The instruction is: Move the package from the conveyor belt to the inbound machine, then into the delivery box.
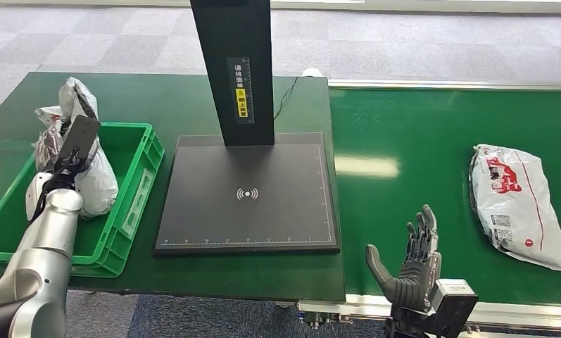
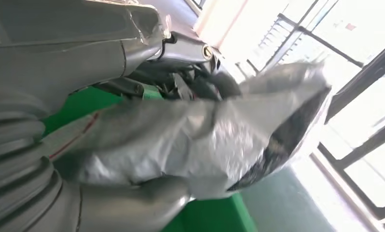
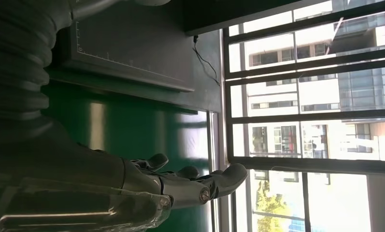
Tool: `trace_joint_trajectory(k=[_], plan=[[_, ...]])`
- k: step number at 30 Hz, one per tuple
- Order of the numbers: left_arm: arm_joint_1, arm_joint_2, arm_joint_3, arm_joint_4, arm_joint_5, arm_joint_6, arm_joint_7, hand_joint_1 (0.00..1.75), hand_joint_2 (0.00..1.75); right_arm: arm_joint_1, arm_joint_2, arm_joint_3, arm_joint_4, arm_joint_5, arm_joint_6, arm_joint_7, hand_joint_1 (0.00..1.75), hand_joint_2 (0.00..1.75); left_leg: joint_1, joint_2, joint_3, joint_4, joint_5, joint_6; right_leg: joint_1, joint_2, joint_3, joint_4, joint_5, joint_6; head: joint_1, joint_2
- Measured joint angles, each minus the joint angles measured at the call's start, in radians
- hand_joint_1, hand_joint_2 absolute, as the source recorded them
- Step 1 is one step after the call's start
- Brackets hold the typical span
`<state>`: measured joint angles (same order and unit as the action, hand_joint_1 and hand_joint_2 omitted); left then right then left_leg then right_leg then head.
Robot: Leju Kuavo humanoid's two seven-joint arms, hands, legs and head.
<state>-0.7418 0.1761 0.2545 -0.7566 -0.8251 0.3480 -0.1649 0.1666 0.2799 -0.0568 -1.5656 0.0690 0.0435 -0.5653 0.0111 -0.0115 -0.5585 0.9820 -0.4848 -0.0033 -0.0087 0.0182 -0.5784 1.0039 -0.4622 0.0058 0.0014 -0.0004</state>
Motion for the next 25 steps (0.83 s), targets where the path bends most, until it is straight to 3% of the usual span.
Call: trace_joint_trajectory(k=[7, 11, 16, 19, 25], plan=[[0.153, -0.032, 0.028, -0.356, 0.346, 0.013, -0.205, 0.00, 1.75, 0.000, 0.000, -0.004, 0.000, 0.005, -0.002, -0.004, 0.00, 1.75, 0.000, 0.001, 0.000, 0.000, -0.001, 0.000, 0.000, 0.001, -0.001, 0.000, 0.000, 0.000, 0.000, 0.000], [0.257, -0.064, 0.026, -0.603, 0.436, 0.041, -0.250, 0.00, 1.75, 0.001, 0.001, -0.009, 0.000, 0.008, -0.005, -0.010, 0.00, 1.75, 0.000, 0.000, 0.000, 0.000, -0.001, 0.000, 0.000, 0.000, -0.001, -0.001, -0.001, 0.000, 0.000, 0.000], [0.314, -0.081, 0.026, -0.743, 0.456, 0.050, -0.262, 0.00, 1.75, 0.001, 0.001, -0.012, 0.000, 0.010, -0.005, -0.012, 0.00, 1.75, 0.000, 0.000, 0.000, 0.000, -0.001, 0.000, 0.000, 0.000, 0.000, -0.001, -0.001, 0.000, 0.000, 0.000], [0.357, -0.093, 0.017, -0.813, 0.515, 0.057, -0.326, 0.00, 1.75, 0.001, 0.001, -0.014, 0.000, 0.012, -0.005, -0.015, 0.00, 1.75, 0.000, 0.000, 0.001, 0.000, -0.001, 0.000, 0.000, 0.001, 0.001, 0.000, -0.001, 0.000, 0.000, 0.000], [0.583, -0.180, -0.094, -1.024, 0.629, 0.016, -0.464, 0.00, 1.75, 0.001, 0.003, -0.018, 0.001, 0.014, -0.002, -0.020, 0.00, 1.75, -0.001, 0.001, 0.001, 0.000, -0.003, 0.001, -0.001, 0.001, 0.001, -0.001, -0.002, 0.002, 0.000, 0.000]])
